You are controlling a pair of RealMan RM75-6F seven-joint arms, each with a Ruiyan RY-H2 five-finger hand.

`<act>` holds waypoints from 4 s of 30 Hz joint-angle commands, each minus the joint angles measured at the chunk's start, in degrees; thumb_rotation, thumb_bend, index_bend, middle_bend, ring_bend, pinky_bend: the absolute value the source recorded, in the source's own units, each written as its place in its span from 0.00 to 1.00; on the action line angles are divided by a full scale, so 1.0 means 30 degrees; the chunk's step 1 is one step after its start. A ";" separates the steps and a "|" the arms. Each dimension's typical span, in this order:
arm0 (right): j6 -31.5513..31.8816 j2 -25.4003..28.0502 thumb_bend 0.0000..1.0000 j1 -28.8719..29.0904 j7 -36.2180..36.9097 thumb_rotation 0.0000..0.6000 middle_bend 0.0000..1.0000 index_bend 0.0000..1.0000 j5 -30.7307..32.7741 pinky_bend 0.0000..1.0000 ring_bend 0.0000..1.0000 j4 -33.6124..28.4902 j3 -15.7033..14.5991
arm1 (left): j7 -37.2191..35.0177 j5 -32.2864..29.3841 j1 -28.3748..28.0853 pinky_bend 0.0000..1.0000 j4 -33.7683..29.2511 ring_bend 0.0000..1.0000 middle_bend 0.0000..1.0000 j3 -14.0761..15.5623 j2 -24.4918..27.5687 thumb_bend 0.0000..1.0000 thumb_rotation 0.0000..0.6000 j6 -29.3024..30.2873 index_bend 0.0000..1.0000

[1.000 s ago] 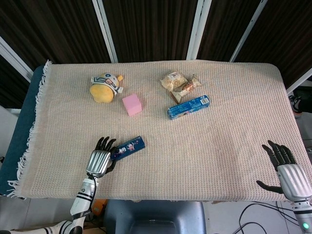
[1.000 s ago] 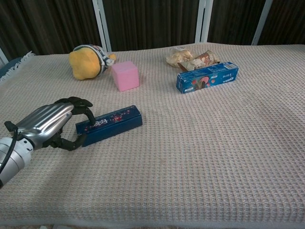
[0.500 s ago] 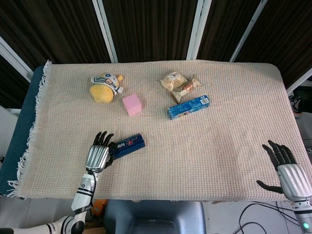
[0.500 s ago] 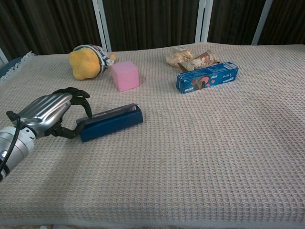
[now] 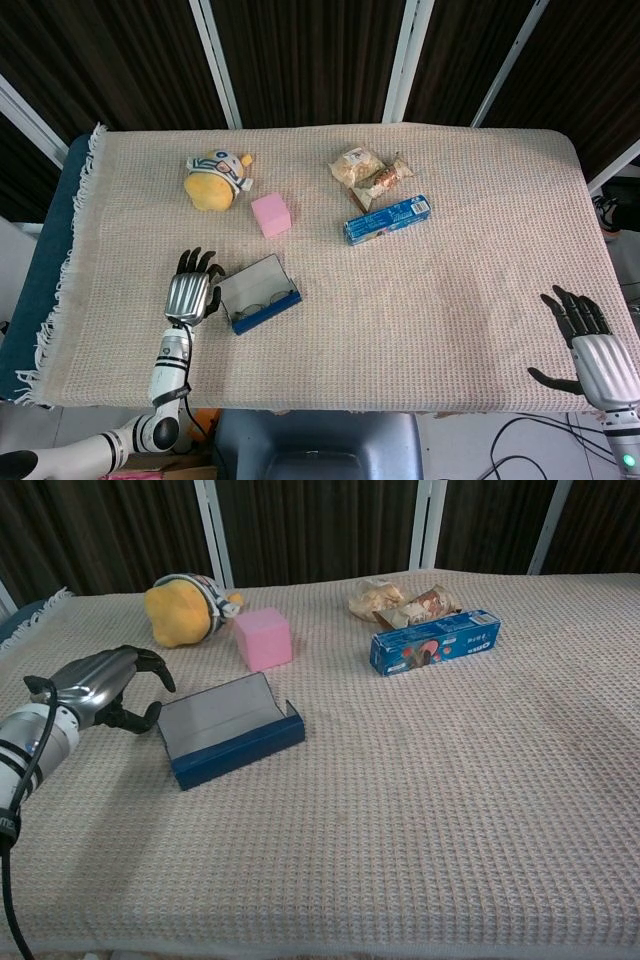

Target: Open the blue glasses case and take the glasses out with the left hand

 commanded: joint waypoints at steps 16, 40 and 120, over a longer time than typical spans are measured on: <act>-0.0020 -0.0079 0.20 0.0023 -0.0198 1.00 0.00 0.00 -0.0349 0.00 0.00 -0.0100 -0.0163 | -0.2637 0.2818 0.1527 0.05 -0.6877 0.02 0.10 0.3093 0.4089 0.58 1.00 -0.0001 0.31; 0.0249 0.0122 0.20 -0.0093 0.0352 1.00 0.00 0.00 -0.0523 0.00 0.00 0.0027 -0.0218 | -0.1417 0.2800 0.1856 0.04 -0.6412 0.01 0.10 0.4766 0.3805 0.63 1.00 0.0121 0.42; 0.1768 0.0843 0.20 -0.0770 0.2859 1.00 0.00 0.00 -0.0815 0.00 0.00 0.0580 -0.0105 | 0.1712 0.2045 -0.0745 0.02 -0.4446 0.00 0.03 0.2301 -0.1714 0.63 1.00 -0.1752 0.32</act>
